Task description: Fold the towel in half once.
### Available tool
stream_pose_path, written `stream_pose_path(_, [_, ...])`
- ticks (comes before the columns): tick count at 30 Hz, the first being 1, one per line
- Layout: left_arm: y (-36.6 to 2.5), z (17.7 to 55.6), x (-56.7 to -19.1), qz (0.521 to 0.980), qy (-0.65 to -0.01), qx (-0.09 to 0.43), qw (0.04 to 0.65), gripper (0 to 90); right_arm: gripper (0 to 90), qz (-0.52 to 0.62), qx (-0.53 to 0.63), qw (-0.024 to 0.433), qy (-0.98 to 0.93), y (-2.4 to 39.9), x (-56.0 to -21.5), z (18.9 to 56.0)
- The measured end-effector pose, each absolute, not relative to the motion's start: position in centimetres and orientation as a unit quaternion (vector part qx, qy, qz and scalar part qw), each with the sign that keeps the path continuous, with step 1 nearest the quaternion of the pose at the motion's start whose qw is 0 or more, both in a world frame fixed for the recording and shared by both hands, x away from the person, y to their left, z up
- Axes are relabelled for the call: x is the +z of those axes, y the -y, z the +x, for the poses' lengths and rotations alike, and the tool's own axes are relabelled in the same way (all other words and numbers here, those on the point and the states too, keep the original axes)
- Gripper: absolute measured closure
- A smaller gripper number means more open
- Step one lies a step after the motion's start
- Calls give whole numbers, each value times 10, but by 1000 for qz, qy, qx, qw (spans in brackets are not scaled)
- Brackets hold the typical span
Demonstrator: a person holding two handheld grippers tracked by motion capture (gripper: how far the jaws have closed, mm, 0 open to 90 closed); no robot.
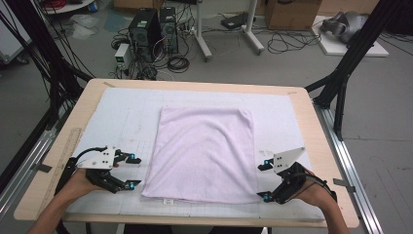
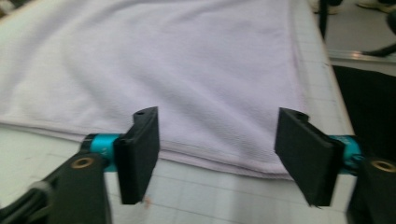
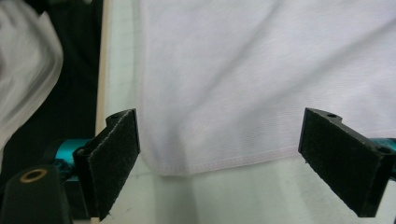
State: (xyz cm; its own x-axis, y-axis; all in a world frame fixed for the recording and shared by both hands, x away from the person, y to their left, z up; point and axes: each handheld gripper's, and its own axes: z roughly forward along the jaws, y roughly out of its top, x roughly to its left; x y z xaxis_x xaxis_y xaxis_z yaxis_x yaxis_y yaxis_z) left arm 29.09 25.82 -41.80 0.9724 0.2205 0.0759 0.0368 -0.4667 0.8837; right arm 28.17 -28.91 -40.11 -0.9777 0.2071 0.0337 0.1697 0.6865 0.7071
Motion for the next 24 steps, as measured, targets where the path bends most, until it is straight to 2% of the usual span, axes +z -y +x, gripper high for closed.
stream_pose_path(4, [-262,293,-414,838,-104,124,522,137,92,143,420,45,-895,297,-397,283])
stream_pose_path(7, [-268,296,-411,825,-123,141,534,66,91,172,445,74,-876,303,-392,284])
stream_pose_path(9, [-274,298,-407,814,-138,150,544,61,21,188,463,90,-861,306,-389,285])
stream_pose_path(14, [-286,303,-401,788,-178,167,565,17,21,238,511,146,-813,315,-379,284])
stream_pose_path(24, [-305,306,-391,760,-252,178,572,17,20,295,570,178,-746,323,-374,283])
